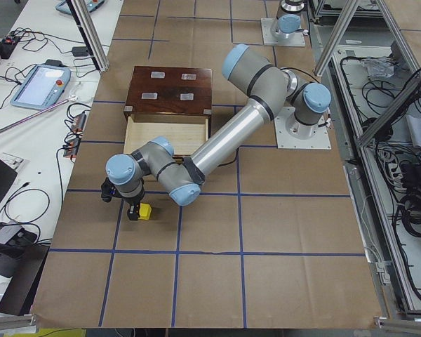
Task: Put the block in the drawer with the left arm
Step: 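Release the handle and grasp the yellow cube with the left gripper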
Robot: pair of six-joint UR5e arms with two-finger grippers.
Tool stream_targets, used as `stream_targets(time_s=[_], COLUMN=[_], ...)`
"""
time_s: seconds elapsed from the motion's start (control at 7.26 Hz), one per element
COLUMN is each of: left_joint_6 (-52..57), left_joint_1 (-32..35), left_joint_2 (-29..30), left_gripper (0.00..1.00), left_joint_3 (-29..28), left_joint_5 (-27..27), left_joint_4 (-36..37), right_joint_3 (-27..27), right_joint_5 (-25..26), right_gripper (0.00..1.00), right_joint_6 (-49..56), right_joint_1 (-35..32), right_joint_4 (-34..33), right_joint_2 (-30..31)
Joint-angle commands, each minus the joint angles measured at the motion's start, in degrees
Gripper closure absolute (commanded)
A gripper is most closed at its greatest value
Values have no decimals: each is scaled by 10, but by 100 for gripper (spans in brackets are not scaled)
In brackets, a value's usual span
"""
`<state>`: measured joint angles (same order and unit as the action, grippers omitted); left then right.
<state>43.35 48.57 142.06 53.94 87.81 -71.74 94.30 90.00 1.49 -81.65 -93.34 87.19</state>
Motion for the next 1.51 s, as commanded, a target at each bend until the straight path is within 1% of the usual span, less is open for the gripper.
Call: stream_targets(time_s=[0.0, 0.41, 0.55, 0.69, 0.83, 0.96, 1.1, 1.24, 1.38], left_joint_6=[14, 39, 40, 45, 44, 40, 38, 38, 36], left_joint_1=[0, 1, 1, 1, 1, 1, 3, 6, 17], left_joint_2=[29, 33, 33, 32, 31, 25, 6, -37, -95], left_gripper=[2, 3, 14, 54, 84, 100, 100, 100, 100], left_joint_3=[-9, -2, -3, -3, -6, -8, -14, -13, -7], left_joint_5=[2, 4, 4, 10, 32, 34, 32, 33, 34], left_joint_4=[9, 7, 7, 3, 1, -8, -12, -52, -107], right_joint_3=[0, 0, 0, 0, 0, 0, 0, 0, 0], right_joint_5=[0, 0, 0, 0, 0, 0, 0, 0, 0], right_gripper=[0, 0, 0, 0, 0, 0, 0, 0, 0], right_joint_6=[0, 0, -1, 0, -1, 0, -1, 0, -1], right_joint_1=[0, 0, 0, 0, 0, 0, 0, 0, 0], right_joint_4=[0, 0, 0, 0, 0, 0, 0, 0, 0], right_joint_2=[0, -1, 0, 0, 0, 0, 0, 0, 0])
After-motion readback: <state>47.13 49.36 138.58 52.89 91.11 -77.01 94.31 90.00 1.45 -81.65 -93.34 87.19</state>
